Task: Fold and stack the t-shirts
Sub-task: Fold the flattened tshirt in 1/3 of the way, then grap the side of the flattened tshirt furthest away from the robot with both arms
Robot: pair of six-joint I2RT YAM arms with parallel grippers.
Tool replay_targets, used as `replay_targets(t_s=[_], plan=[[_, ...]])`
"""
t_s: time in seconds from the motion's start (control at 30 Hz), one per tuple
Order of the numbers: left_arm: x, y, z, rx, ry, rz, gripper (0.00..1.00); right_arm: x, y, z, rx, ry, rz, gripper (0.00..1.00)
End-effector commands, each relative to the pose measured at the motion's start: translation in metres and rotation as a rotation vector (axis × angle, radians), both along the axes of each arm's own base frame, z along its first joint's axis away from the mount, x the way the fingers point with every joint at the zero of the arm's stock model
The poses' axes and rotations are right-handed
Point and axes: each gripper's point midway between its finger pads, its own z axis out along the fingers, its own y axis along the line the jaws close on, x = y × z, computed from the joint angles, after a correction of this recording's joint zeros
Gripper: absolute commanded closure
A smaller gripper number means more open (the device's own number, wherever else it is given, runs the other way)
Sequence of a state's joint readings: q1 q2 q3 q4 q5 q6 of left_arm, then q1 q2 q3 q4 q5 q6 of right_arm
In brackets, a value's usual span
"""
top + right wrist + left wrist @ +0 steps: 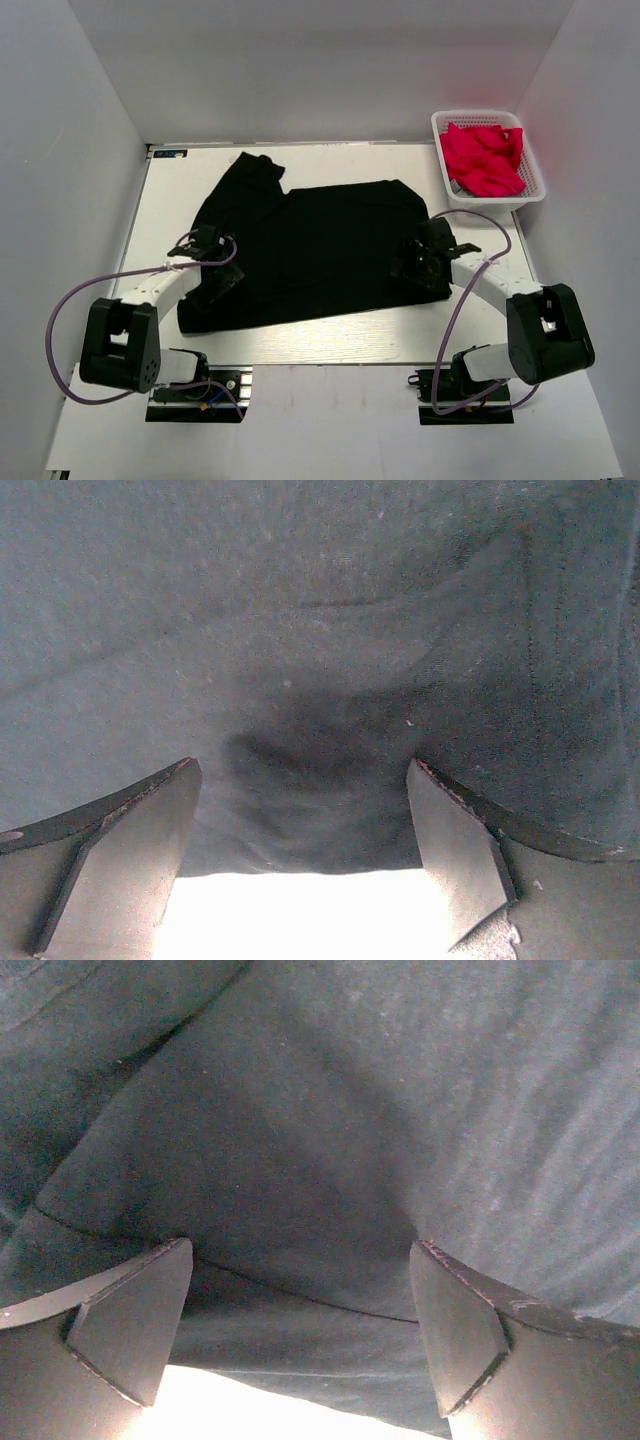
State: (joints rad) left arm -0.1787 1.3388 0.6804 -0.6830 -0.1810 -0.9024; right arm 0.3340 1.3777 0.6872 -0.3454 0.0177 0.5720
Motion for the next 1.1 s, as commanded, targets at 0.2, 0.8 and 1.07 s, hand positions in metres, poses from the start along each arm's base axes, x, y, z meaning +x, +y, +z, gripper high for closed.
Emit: replay_targets(t_s=[0.2,0.8,1.07], plan=[[-0.074,-0.005,0.010,-0.088,0.121,0.136,0.00,-0.076,0.008,-0.009,0.120,0.136,0.043,0.10],[0.158,0.003,0.190,0.040,-0.498,-0.004,0.00,0.090,0.014,0.122,-0.048,-0.319,0.014,0.10],[0.313,0.027,0.168,0.077,-0.486,-0.079,0.00,0.162,0.017,0.125,-0.144,-0.316,-0.009,0.10]])
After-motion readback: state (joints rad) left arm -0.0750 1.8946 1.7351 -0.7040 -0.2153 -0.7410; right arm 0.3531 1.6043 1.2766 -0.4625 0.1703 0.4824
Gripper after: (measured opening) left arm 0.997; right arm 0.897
